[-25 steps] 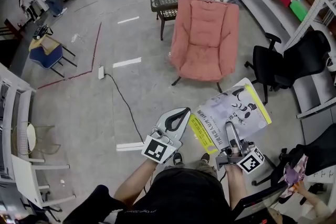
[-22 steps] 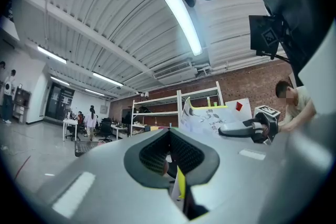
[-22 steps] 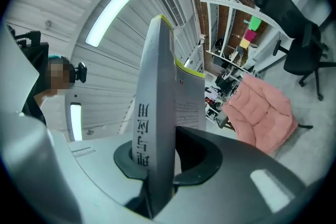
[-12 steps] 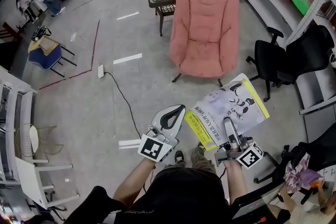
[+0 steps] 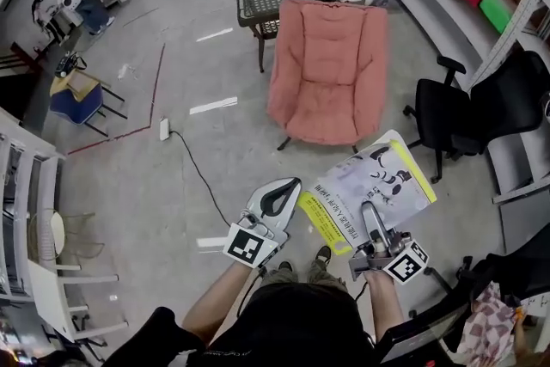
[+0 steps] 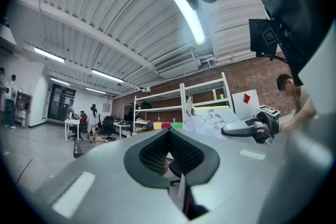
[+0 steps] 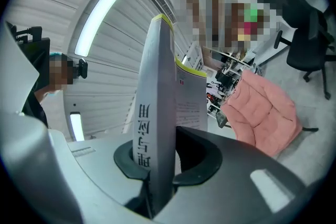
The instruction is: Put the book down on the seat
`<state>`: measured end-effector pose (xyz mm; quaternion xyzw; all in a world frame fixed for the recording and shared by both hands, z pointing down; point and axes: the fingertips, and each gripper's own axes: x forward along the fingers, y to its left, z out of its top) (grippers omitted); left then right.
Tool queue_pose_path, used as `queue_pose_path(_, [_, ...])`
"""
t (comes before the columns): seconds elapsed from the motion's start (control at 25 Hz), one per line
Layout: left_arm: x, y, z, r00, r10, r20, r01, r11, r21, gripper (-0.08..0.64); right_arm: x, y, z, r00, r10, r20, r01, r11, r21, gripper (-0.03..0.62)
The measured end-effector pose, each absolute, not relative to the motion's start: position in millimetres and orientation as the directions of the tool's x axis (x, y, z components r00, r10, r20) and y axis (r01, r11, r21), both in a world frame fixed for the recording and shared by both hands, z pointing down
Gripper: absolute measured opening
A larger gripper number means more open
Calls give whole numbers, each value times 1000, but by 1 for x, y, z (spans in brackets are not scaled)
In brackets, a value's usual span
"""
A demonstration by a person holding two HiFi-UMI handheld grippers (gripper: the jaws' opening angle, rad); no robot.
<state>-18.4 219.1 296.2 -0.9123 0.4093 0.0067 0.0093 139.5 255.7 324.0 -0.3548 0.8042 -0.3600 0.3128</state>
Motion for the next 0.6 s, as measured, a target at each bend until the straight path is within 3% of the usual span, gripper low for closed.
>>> queue_pose_path(0.32, [-14,174,306,629,-777,-24,-778,-628,-21,0,155,209,339,-553,-799,-237,-330,471,-818,89])
queue_pose_path(0.6, [-55,128,299,630,-771,-93,-774,-634,8,0,120,179,331,-537,-818,-205,-332,429,-840,89])
